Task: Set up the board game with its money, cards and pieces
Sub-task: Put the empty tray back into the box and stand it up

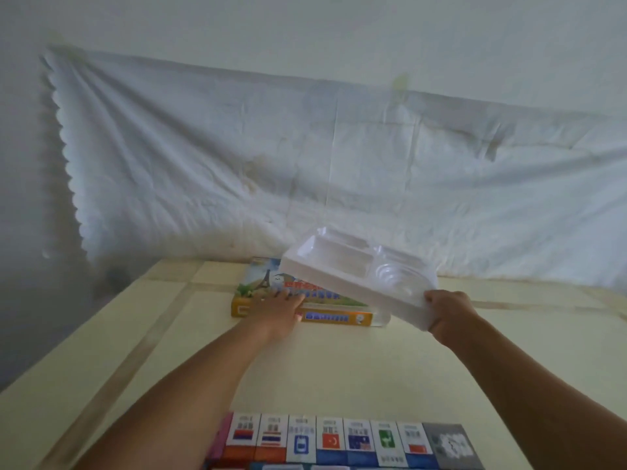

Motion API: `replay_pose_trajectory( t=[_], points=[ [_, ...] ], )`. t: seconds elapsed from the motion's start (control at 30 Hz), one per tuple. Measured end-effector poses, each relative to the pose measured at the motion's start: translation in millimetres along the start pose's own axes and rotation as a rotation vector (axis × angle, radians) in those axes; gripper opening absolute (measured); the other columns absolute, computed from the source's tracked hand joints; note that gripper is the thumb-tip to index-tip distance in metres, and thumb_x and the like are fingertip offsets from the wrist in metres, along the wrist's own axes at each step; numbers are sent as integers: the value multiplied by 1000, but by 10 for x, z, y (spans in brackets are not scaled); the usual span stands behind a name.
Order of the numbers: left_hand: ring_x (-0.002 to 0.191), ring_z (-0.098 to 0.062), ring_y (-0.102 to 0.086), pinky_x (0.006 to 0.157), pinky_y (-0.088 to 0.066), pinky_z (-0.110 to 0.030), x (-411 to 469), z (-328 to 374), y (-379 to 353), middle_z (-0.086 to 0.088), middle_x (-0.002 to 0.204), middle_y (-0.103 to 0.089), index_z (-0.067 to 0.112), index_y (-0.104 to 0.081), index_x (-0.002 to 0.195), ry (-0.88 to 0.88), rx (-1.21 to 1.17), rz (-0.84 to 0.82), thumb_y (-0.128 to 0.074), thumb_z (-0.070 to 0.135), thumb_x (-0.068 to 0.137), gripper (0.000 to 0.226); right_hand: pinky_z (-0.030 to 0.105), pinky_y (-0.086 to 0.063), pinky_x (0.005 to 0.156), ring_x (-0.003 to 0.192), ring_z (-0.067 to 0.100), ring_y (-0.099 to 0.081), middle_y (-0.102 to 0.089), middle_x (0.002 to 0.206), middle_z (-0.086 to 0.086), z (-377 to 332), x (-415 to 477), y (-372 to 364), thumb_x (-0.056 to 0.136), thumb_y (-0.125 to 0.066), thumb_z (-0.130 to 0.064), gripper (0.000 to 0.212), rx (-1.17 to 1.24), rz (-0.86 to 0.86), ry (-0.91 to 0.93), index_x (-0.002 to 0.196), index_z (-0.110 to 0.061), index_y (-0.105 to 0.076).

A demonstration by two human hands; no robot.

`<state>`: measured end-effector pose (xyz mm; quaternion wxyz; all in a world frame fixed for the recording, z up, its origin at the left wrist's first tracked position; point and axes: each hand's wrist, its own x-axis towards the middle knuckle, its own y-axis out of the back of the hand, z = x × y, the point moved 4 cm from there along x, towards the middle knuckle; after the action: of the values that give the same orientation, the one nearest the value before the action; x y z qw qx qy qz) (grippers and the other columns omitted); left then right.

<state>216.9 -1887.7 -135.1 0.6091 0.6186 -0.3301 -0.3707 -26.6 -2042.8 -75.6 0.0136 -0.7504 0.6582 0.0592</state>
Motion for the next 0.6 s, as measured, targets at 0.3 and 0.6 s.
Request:
replay_pose_trajectory(
  t=[0.3,0.6],
  points=[
    [143,-20,-24,113,-26,-37,-1169,-220,72,3,157,-25,31,-28,148,-105,-11,-21,-32,39,102,47,44,-46,75,86,33,-54,-55,95,20,47,-341,249,85,-57,1,31,42,-46,-104,114,11,-52],
    [144,-19,-18,113,-25,-48,-1024,844,442,4,159,-17,39,-31,144,-427,69,87,-50,9,94,62,43,-45,76,89,34,-51,-49,102,21,168,-389,648,88,-57,-5,36,66,16,-161,120,9,-48]
  ],
)
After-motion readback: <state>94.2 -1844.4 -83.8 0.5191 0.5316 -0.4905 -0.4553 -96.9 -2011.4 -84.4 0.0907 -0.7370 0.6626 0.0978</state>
